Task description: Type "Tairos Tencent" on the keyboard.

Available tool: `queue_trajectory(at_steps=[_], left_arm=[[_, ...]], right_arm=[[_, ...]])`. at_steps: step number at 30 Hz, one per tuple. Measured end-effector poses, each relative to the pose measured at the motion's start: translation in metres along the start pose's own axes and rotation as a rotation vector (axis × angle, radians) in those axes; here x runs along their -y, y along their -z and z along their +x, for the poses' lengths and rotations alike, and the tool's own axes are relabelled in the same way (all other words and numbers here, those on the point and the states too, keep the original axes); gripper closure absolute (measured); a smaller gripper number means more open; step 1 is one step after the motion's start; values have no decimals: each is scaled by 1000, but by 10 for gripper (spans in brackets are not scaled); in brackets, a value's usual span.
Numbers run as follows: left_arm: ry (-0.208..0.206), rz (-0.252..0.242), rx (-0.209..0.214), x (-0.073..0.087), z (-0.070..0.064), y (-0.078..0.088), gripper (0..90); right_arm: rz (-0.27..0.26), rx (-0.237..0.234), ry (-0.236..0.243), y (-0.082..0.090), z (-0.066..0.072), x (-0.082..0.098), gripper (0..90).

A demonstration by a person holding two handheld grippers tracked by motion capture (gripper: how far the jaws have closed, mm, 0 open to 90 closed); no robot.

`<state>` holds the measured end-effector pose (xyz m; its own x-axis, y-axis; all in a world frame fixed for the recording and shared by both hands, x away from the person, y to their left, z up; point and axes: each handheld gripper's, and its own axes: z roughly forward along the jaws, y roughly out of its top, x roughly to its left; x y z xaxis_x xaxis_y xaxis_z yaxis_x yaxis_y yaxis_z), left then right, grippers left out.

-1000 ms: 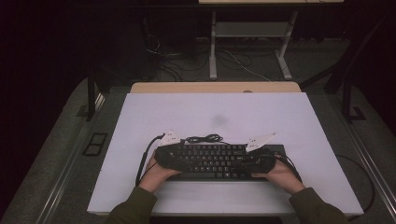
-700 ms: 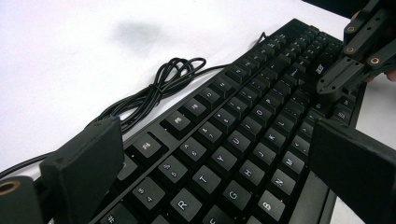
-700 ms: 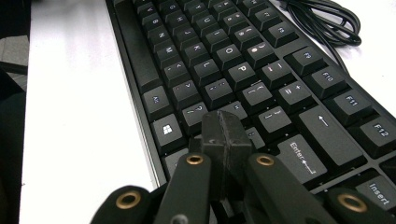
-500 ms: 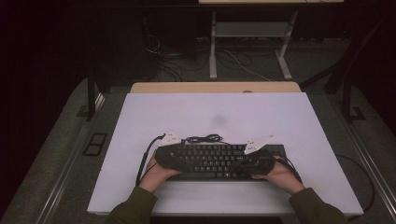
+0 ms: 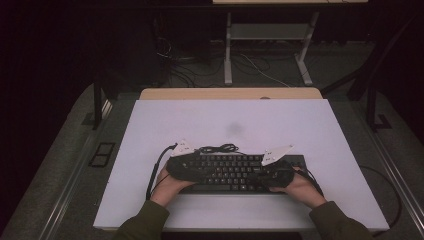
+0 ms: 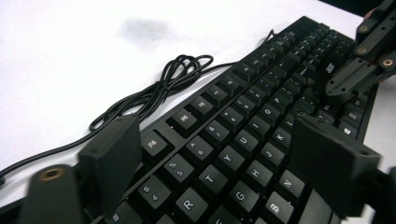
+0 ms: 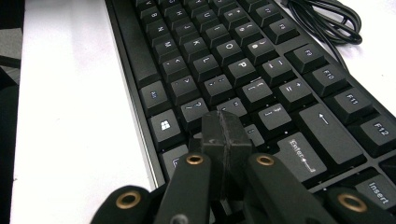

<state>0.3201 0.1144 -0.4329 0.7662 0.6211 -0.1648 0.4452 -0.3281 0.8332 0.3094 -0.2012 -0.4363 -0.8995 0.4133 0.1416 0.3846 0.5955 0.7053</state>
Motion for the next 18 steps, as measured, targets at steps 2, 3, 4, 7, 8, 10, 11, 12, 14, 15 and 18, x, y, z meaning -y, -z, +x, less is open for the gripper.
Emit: queue_trajectory(at_steps=[2,3,4,7,8,10,11,12,14,15,18], left_arm=[[-4,7,0,0,1,0,222],[-6,9,-2,0,1,1,253],[-7,12,-4,0,1,1,287],[-1,22,2,0,1,1,413],[1,26,1,1,1,1,452],[1,41,0,1,3,0,524],[4,46,8,1,3,0,555],[3,48,14,1,3,0,592],[-1,56,13,1,3,0,677],[-1,61,16,1,3,0,712],[9,82,21,1,3,-1,808]], right_arm=[[1,-1,-1,0,0,0,893],[1,0,-1,0,1,0,893],[1,0,-1,0,1,0,893],[1,1,0,0,1,0,893],[1,1,0,0,1,0,893],[0,0,-1,0,1,0,893],[0,1,-1,0,1,0,894],[1,1,0,0,1,0,893],[0,2,2,0,0,0,893],[1,2,2,0,0,0,894],[1,2,2,0,1,0,893]])
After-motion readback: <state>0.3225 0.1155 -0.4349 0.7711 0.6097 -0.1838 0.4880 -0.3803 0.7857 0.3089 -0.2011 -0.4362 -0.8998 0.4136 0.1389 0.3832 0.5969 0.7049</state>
